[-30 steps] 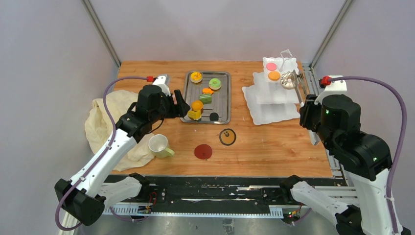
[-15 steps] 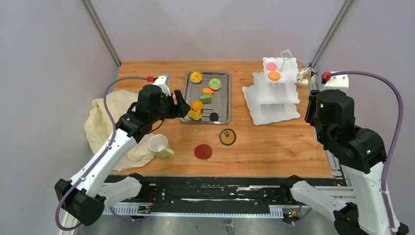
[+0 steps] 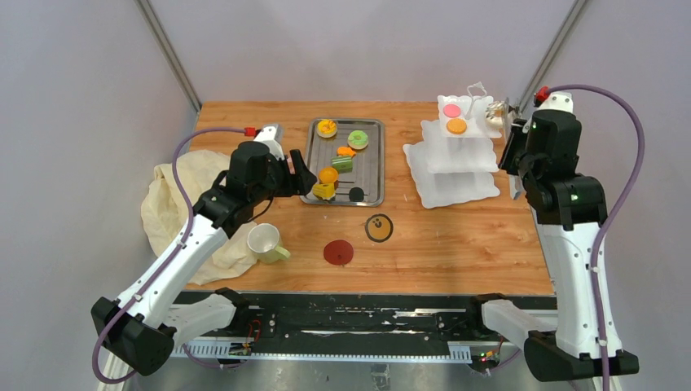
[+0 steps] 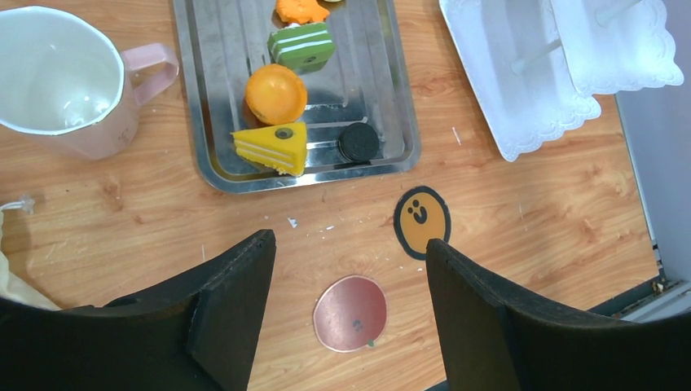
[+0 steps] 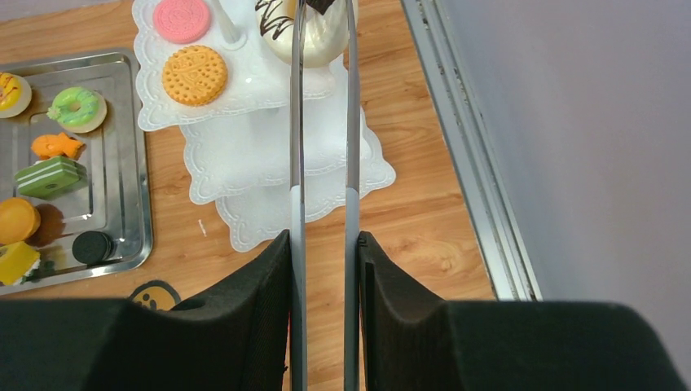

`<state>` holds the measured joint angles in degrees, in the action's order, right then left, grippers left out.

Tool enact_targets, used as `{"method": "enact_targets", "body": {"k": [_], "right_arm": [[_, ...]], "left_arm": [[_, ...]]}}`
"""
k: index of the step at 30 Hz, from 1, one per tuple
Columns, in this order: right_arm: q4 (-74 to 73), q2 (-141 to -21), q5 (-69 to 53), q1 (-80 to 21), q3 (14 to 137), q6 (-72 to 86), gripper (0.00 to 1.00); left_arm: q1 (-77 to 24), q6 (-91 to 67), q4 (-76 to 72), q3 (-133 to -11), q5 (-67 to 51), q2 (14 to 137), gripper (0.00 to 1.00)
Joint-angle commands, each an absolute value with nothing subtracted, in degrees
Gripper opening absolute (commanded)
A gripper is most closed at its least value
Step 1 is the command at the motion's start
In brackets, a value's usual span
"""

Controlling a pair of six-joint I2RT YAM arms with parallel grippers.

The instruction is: Serve the afternoon tea

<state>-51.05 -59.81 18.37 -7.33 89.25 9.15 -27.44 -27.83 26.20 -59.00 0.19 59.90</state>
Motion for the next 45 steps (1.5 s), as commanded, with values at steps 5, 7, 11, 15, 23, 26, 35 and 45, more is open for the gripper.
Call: {"method": "enact_targets", "body": {"k": [5, 7, 11, 15, 23, 26, 35, 45], "right_arm": [[-40.7, -62.0, 9.2, -2.9, 86.1, 10.7, 0.01], [-39.8, -62.7, 8.3, -2.1, 85.7, 10.9, 0.01], [-38.6, -64.0, 6.1, -0.9, 85.3, 11.5, 0.01], [-37.7, -64.5, 5.0, -0.2, 84.5, 11.7, 0.01], [-37.6, -64.8, 2.8, 0.7, 83.9, 11.9, 0.27], [-37.7, -64.4, 2.4, 0.8, 83.8, 11.9, 0.37], [-38.2, -61.7, 3.1, 1.2, 84.1, 11.8, 0.44], [-43.9, -54.4, 5.0, 1.3, 87.1, 9.4, 0.27]], "left_arm": [[-26.9, -27.5, 24.7, -58.4, 1.2, 59.5, 0.73], [-26.9, -27.4, 24.6, -58.4, 1.3, 59.6, 0.72], [-26.9, -27.4, 24.6, -58.6, 1.6, 59.8, 0.73], [-26.9, -27.3, 24.8, -58.6, 2.2, 60.0, 0.72], [-26.9, -27.6, 24.6, -58.6, 1.8, 60.4, 0.72], [-26.9, -27.6, 24.7, -58.6, 1.8, 60.2, 0.72], [-26.9, -28.1, 24.9, -58.6, 1.4, 59.4, 0.72], [-26.9, -28.9, 24.4, -58.2, 0.3, 58.7, 0.72]]}}
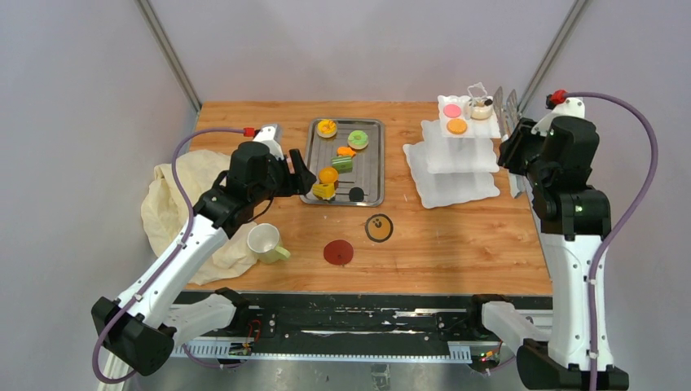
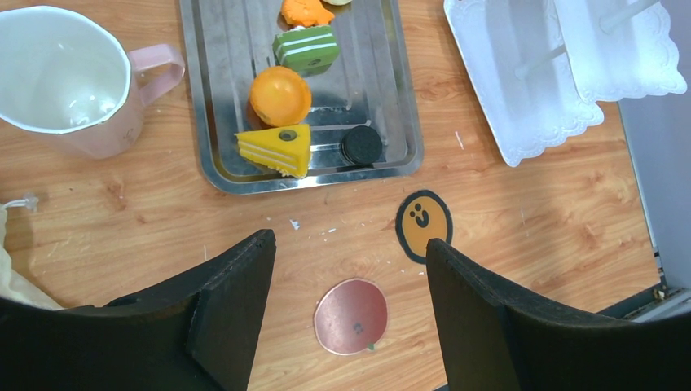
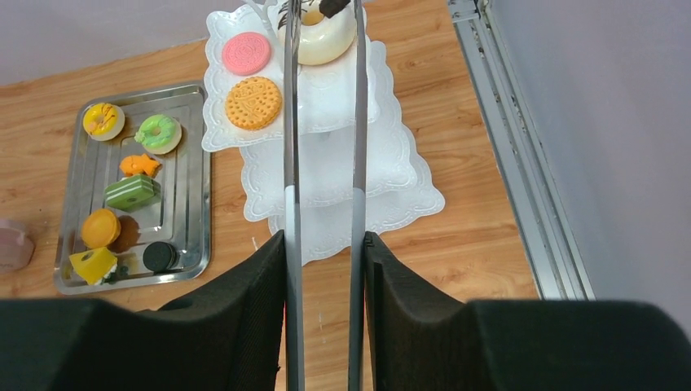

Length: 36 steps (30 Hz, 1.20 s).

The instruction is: Serve the afternoon tea

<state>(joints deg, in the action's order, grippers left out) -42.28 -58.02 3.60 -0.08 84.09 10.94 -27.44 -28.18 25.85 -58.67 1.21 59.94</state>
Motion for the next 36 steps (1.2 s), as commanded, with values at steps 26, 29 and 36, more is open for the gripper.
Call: {"method": "enact_targets", "body": {"k": [26, 29, 36], "right_arm": [[-45.4, -58.8, -20.3, -20.3, 89.2, -0.5, 0.09], [-45.2, -61.5, -16.3, -22.9, 87.0, 0.7, 0.06], [-42.3, -64.4, -13.4, -23.9, 77.3, 6.9, 0.05]], "left_arm": [[-26.9, -30.0, 23.2, -57.9, -0.6, 60.2, 0.72], [-26.9, -30.2, 23.1, -58.0, -0.8, 60.3, 0.72], [-26.9, -29.9, 23.7, -57.5, 0.2, 60.0, 0.72]]}}
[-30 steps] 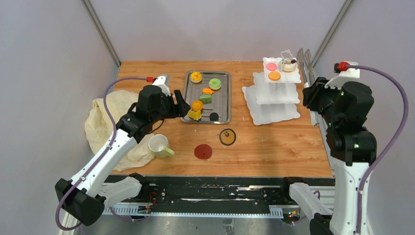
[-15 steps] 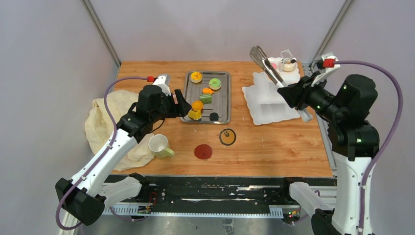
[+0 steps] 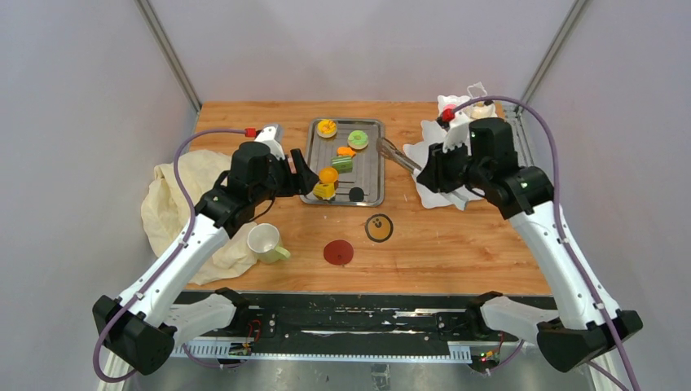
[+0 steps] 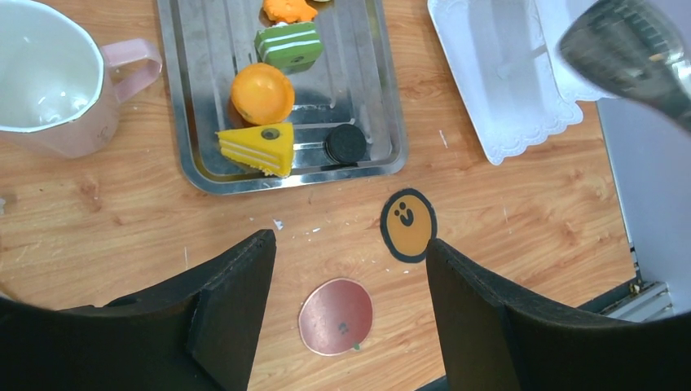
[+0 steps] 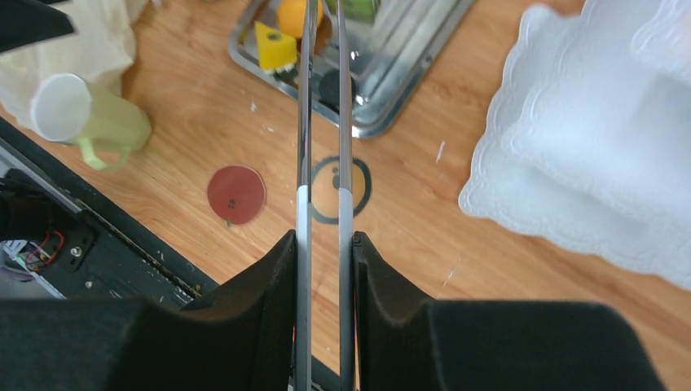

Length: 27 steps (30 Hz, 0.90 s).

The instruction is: Serve the afternoon tea

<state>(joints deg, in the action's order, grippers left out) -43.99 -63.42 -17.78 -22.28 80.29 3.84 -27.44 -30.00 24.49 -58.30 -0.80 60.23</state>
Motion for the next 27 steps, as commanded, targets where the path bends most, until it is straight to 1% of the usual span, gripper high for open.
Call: {"method": "enact_targets", "body": {"k": [1, 3, 5, 9, 14, 19, 23, 27], "right_arm": [[-43.0, -65.1, -12.2, -24.2, 76.4, 6.9, 0.05], [-43.0, -66.3, -11.7, -25.4, 74.8, 7.0, 0.06], [-42.3, -67.4, -10.8, -28.2, 73.3, 7.2, 0.09], [-40.0, -70.6, -8.1, -32.0, 71.0, 8.6, 0.13], [-38.6, -75.7, -8.1, -33.4, 71.8, 9.0, 0.17], [-36.5, -81.0, -9.8, -34.5, 72.9, 8.7, 0.16], [-36.3, -85.5, -11.0, -34.6, 74.3, 9.3, 0.09], [-35.9, -89.0, -11.1, -34.6, 74.9, 9.5, 0.08]], "left_arm": [[-26.9, -29.9, 23.8, -57.3, 0.4, 60.0, 0.72], [-26.9, -29.8, 23.8, -57.2, 0.8, 60.1, 0.72], [-26.9, -29.8, 23.8, -57.1, 1.1, 60.5, 0.72], [-26.9, -30.2, 23.3, -57.0, 0.9, 61.1, 0.72], [-26.9, -30.4, 23.3, -57.0, 0.9, 61.2, 0.72], [-26.9, -30.0, 24.1, -57.3, 1.6, 61.0, 0.72], [-26.9, -29.9, 24.5, -57.2, 2.4, 60.6, 0.72], [-26.9, -29.6, 25.0, -57.2, 2.6, 60.4, 0.72]]}}
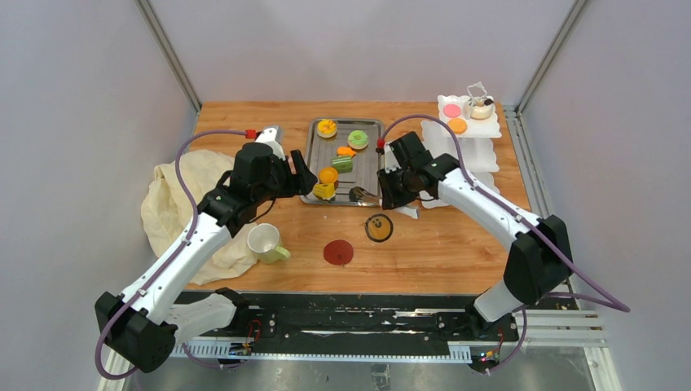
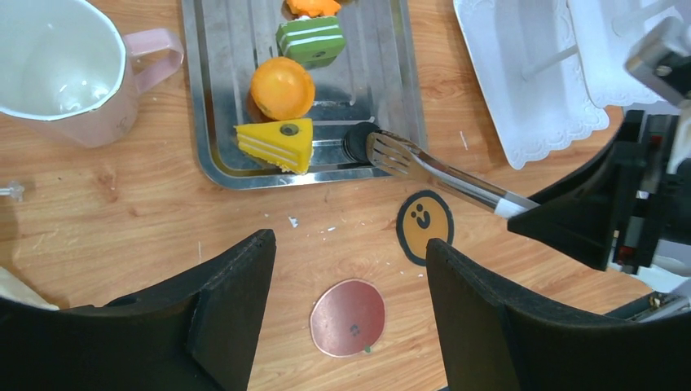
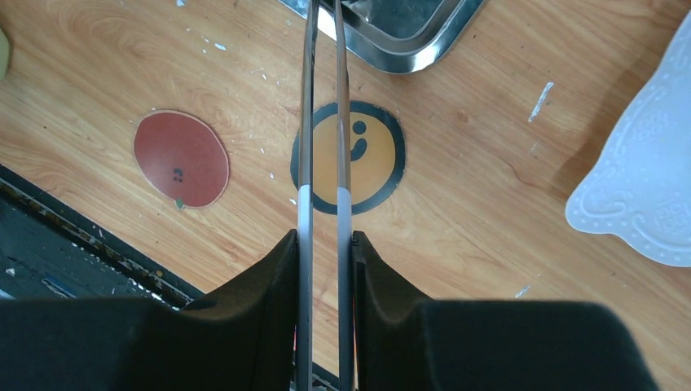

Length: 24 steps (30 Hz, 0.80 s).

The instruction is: Serve the afternoon tea

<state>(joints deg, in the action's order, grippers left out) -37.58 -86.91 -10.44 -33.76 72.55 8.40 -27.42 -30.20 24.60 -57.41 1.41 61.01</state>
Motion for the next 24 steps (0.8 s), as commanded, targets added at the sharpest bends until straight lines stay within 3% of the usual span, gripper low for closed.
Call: {"method": "enact_targets", "body": {"k": [1, 7, 15, 24], "right_arm": [[-35.9, -89.6, -10.0, -34.6, 75.0, 9.7, 0.08], [-37.4, -90.3, -0.3, -34.6, 75.8, 10.8, 0.07], [-34.8, -85.2, 0.7, -34.7, 73.5, 11.1, 0.09], [-33.0, -82.8, -0.7, -35.2, 70.5, 11.8, 0.31]], "left_arm": [[-26.9, -29.5, 25.0, -57.2, 2.6, 60.4, 0.72], [-26.9, -29.3, 25.1, -57.3, 2.8, 60.3, 0.72], [-26.9, -29.7, 24.8, -57.0, 2.3, 60.2, 0.72], [-26.9, -30.0, 24.4, -56.6, 1.5, 59.9, 0.72]]}}
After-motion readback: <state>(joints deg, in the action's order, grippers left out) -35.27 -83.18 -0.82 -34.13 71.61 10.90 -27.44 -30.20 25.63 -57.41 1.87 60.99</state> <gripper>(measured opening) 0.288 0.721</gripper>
